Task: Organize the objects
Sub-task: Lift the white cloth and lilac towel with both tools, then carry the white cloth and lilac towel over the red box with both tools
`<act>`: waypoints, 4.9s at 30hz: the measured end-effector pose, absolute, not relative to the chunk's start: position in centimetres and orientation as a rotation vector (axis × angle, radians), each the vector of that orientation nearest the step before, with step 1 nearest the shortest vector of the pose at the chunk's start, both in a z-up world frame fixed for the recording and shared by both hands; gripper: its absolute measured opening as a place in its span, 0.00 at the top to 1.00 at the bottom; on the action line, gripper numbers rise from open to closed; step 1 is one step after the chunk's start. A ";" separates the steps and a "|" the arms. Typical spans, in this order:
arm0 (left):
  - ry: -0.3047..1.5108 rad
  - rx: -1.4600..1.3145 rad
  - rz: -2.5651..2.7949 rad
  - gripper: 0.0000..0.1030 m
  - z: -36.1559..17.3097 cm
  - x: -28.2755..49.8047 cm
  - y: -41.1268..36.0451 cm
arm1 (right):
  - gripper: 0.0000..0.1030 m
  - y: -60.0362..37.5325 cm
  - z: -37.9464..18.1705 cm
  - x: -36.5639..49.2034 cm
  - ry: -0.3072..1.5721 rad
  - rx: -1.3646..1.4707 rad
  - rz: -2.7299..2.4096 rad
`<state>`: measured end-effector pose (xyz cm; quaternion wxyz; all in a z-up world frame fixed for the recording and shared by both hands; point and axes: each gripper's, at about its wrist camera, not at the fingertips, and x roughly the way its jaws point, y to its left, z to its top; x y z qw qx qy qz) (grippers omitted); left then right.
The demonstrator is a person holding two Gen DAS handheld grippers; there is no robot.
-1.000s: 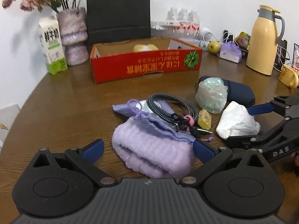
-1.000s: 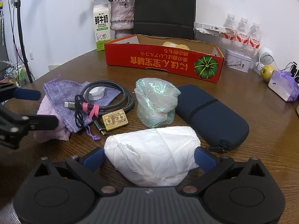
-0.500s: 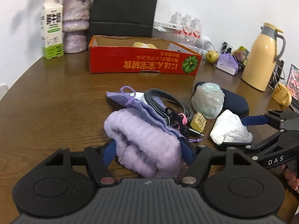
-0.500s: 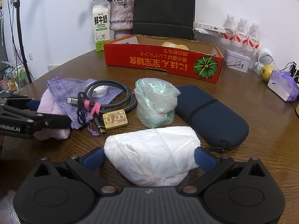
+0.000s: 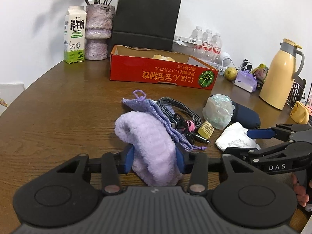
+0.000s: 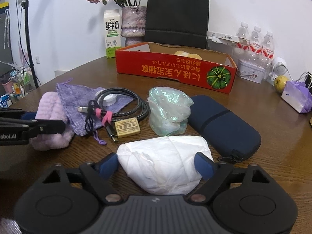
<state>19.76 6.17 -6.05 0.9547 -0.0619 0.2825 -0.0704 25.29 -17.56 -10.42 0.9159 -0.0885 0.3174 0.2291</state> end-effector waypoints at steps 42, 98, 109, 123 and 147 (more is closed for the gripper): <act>0.536 -0.163 -0.106 0.63 -5.9 17.6 6.2 | 0.36 -18.2 -10.5 26.9 0.663 -0.193 0.577; 0.270 -0.102 -0.033 0.70 4.6 24.1 2.4 | 0.64 -16.3 -1.8 29.0 0.312 -0.014 0.493; 0.249 -0.138 -0.017 0.70 6.3 30.5 2.5 | 0.64 -14.9 0.4 34.9 0.280 0.005 0.451; 0.260 -0.205 0.026 0.70 6.3 38.8 3.7 | 0.64 -13.5 0.7 42.8 0.293 0.035 0.384; 0.374 -0.172 0.060 0.70 3.1 48.9 4.7 | 0.64 -12.8 -2.9 51.9 0.420 0.036 0.344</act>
